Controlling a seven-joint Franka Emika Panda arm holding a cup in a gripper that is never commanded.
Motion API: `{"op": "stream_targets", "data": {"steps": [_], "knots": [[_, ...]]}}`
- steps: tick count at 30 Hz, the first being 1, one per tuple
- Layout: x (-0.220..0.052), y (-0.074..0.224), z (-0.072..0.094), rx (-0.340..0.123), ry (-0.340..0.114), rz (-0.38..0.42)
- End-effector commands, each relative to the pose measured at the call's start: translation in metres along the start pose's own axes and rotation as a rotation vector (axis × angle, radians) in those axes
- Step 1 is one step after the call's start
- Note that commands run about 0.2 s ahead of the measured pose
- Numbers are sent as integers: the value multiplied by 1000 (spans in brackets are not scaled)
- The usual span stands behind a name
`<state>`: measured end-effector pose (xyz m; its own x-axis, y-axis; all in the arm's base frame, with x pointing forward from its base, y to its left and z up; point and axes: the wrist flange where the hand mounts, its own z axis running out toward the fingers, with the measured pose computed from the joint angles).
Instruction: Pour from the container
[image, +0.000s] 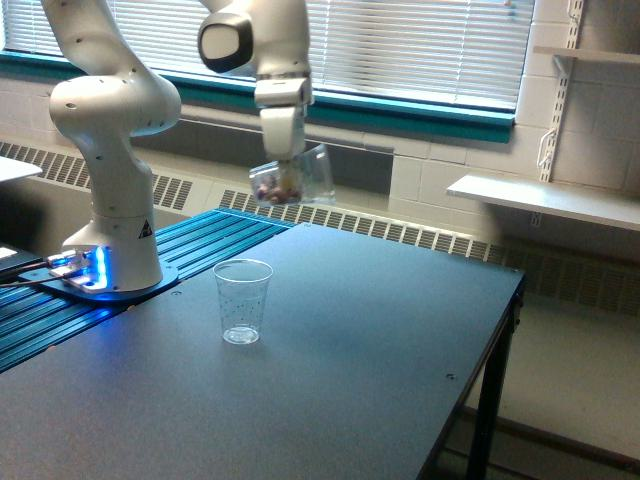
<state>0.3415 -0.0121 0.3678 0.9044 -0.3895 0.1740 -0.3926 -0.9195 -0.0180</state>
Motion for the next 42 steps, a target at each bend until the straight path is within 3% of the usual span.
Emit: {"op": "stream_targets", "data": {"steps": [1, 10, 18, 28, 42], "knots": [[-12, -6, -16, 25, -4, -5], [-27, -5, -26, 36, -62, 50], [-45, 0, -29, 30, -151, 114], [-65, 11, -29, 17, -193, 230], [-88, 22, -27, 27, -298, 381]]}}
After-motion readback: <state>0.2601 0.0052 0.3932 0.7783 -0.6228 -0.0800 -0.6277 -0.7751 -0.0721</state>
